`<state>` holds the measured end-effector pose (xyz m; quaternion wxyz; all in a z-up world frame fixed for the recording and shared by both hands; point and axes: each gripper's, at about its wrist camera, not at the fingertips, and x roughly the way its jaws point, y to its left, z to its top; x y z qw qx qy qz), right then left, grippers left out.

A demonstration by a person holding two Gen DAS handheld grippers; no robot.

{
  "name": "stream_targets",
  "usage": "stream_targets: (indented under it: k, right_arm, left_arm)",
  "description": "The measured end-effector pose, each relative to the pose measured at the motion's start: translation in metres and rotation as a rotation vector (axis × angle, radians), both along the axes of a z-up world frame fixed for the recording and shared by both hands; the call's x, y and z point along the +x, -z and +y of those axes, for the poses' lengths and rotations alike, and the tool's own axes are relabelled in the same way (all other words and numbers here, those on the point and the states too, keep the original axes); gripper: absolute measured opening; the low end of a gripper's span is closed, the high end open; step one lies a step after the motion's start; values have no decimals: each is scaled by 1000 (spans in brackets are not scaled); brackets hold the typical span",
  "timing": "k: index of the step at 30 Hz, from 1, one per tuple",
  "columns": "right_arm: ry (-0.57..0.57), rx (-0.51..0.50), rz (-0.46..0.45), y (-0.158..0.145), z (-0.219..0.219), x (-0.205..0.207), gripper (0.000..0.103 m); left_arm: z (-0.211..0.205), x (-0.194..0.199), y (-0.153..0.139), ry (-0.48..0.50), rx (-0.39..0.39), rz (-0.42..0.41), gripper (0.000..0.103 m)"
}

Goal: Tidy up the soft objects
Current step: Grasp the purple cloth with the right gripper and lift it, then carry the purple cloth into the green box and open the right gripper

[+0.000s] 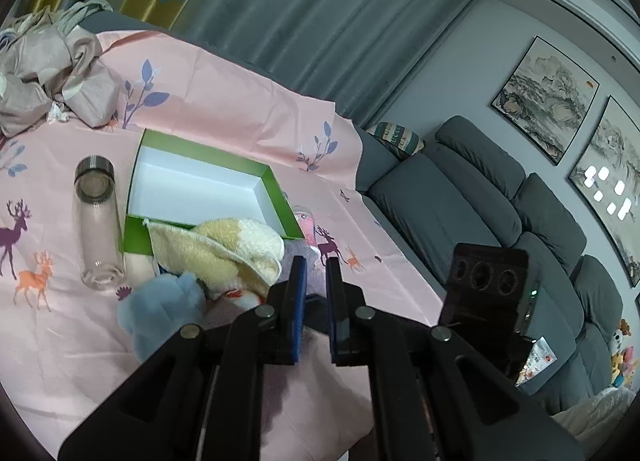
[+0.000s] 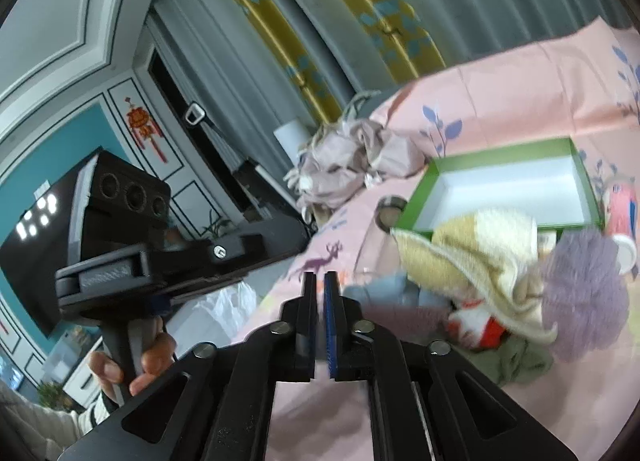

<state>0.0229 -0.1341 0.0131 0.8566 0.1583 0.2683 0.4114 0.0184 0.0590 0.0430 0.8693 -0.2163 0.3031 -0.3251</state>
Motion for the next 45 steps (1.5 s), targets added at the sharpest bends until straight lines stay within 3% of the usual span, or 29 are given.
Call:
stream_targets:
  k: [1,2,5,10,14,16,17,18,19,20,21,23,26,28,34,40,45]
  right_arm:
    - [3,5,-5,-4,-2,0,1]
    - [11,11,-13,-8,-3,2,1]
    - [40,-30,17,-9,-4,15,1]
    - [-19,-162,206,34,2,24,3]
    - [3,-215,307,72,-1,22,9]
    - [5,-222,360,87,-3,21,36]
    - [10,-223,389,95,-4,22,44]
    - [17,-224,410,102,-4,21,52]
    - [28,-234,419,107,-4,22,52]
    - [44,-247,423,109,-5,23,52]
    - [62,-260,425,113,-5,24,52]
    - [70,-280,438,120,-1,26,52]
    - [57,-305,398,125,13,26,49]
    - [10,-276,387,124,20,27,7]
    - [-46,-214,319,105,30,17,5]
    - [-97,-81,195,53,27,10,5]
    - [-97,-32,93,14,28,11,5]
  left_arm:
    - [2,0,-2,-18,5,0,6]
    - [5,0,-3,-34,11,6,14]
    - [14,2,11,-103,97,69,78]
    - [22,-14,55,-130,182,173,80]
    - [19,-14,97,-107,198,298,80]
    - [14,-8,114,-90,200,345,80]
    - [12,-5,120,-85,194,358,80]
    - [10,-2,126,-81,182,368,79]
    - [9,1,130,-82,167,378,76]
    - [8,4,133,-76,149,386,57]
    - [7,7,136,-67,130,396,30]
    - [2,11,139,-53,106,415,10]
    - [0,9,137,-45,82,405,4]
    - [3,4,130,-38,53,375,4]
    - [7,-16,89,-7,20,250,1]
    - [6,-21,37,25,29,120,1]
    - [-4,-10,-3,51,81,27,1]
